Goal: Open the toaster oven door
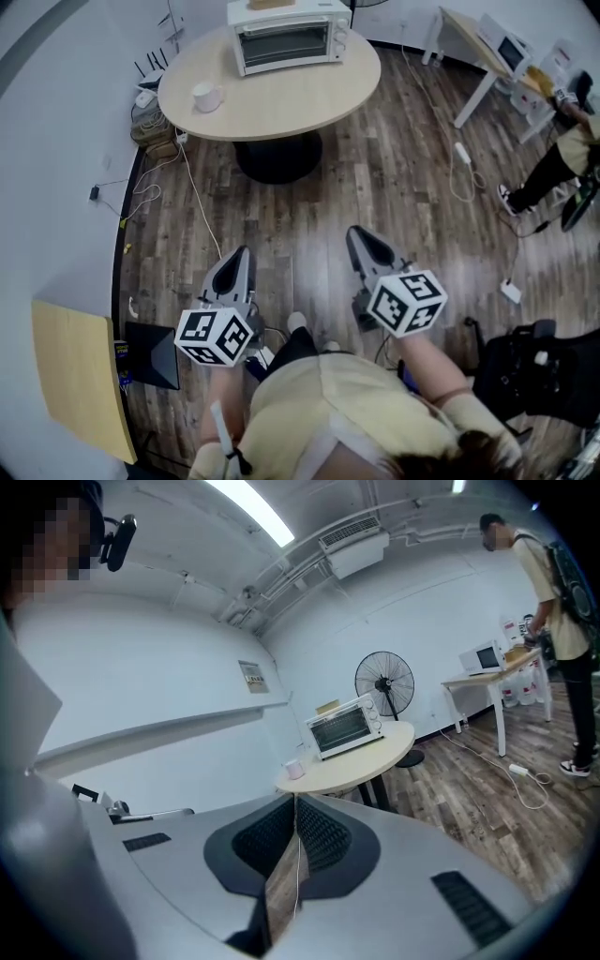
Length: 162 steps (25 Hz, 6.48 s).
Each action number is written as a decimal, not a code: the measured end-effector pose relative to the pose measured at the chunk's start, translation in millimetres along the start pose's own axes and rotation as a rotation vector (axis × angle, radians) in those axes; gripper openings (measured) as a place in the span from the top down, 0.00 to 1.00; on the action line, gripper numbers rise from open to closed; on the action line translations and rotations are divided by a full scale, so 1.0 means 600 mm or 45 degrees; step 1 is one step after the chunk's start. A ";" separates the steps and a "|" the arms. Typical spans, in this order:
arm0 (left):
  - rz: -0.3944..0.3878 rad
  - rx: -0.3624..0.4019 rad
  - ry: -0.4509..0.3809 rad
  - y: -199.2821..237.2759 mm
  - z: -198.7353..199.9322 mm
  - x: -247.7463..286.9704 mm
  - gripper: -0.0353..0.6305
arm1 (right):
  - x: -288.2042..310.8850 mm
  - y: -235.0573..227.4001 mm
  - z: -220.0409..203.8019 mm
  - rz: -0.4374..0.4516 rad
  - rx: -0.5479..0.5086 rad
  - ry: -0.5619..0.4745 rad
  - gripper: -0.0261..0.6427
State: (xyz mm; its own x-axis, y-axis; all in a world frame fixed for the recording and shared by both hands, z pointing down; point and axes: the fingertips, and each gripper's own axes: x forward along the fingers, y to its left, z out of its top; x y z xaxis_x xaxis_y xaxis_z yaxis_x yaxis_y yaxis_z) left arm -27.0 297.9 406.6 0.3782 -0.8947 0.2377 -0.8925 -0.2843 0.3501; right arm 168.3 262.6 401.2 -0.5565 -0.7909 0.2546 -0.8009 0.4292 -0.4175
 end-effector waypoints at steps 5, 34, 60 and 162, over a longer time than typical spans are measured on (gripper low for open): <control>-0.003 0.092 0.024 0.039 0.023 0.039 0.94 | 0.061 0.002 0.022 -0.027 -0.007 -0.002 0.96; -0.070 0.176 0.026 0.166 0.107 0.206 0.94 | 0.296 -0.025 0.080 -0.040 0.070 0.023 0.95; 0.201 0.175 -0.005 0.271 0.239 0.543 0.94 | 0.625 -0.189 0.287 0.175 0.225 0.029 0.76; 0.016 0.239 0.046 0.443 0.374 0.777 0.94 | 0.962 -0.171 0.374 0.130 0.871 -0.080 0.76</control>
State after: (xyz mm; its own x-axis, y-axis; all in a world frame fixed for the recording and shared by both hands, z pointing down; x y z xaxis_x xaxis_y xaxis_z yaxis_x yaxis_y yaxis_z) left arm -143.1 -272.0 407.3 0.3725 -0.8864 0.2748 -0.9260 -0.3358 0.1723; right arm -21.2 -336.1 395.3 -0.5914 -0.7938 0.1419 -0.4144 0.1481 -0.8980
